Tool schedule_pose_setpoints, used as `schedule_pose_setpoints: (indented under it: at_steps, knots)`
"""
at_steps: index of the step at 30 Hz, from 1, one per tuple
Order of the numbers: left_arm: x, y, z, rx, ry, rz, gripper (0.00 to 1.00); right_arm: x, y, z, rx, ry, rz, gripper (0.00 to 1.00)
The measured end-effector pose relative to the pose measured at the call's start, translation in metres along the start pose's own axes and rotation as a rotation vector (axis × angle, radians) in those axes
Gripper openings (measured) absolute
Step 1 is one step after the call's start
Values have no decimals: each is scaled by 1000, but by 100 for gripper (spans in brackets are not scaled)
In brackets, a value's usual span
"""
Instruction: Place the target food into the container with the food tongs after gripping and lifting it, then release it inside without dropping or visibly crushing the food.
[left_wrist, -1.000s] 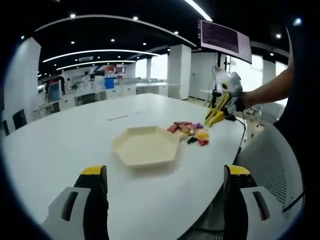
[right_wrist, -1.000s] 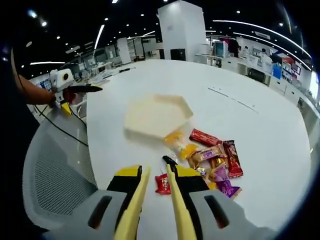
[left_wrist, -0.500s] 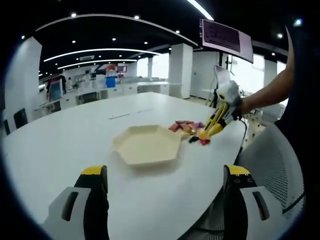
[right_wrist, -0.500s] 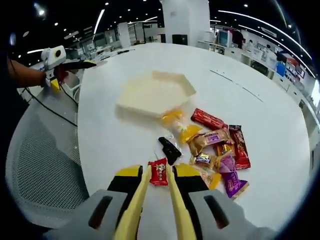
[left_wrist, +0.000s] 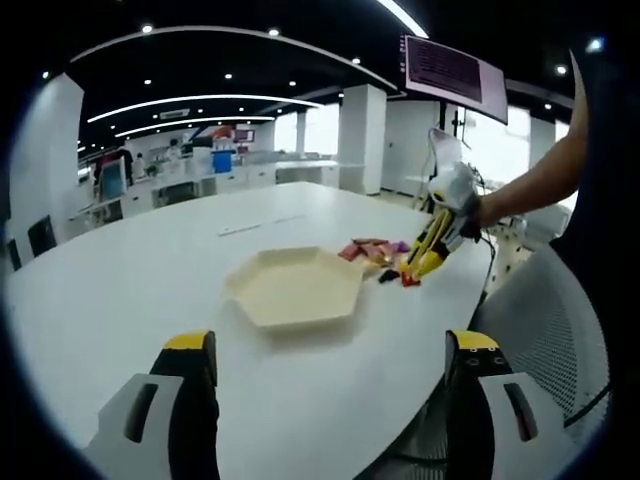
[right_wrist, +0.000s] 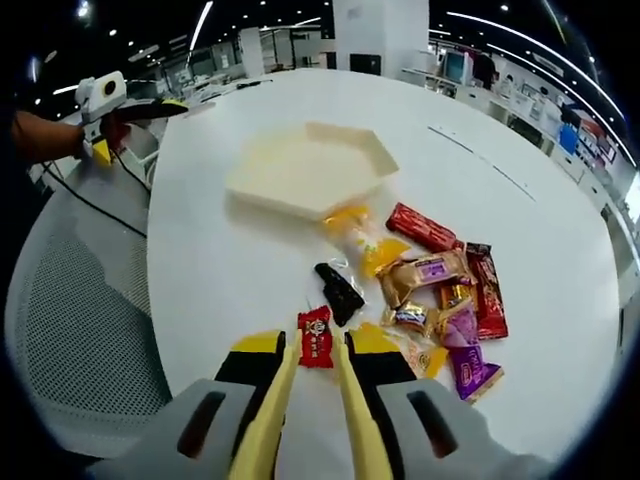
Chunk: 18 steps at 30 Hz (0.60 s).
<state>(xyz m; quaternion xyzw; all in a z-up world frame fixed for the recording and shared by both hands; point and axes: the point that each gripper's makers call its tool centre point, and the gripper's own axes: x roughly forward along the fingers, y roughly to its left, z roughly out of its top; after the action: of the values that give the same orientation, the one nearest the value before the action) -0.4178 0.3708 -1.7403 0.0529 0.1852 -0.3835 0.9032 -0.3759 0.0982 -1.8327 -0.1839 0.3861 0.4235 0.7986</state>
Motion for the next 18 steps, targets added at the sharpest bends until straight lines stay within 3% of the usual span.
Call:
schedule_pose_setpoints:
  at_steps: [18]
  knots:
    - [0,2,0,-2,-4,3,90,-13,0,14,24,-18,9,19]
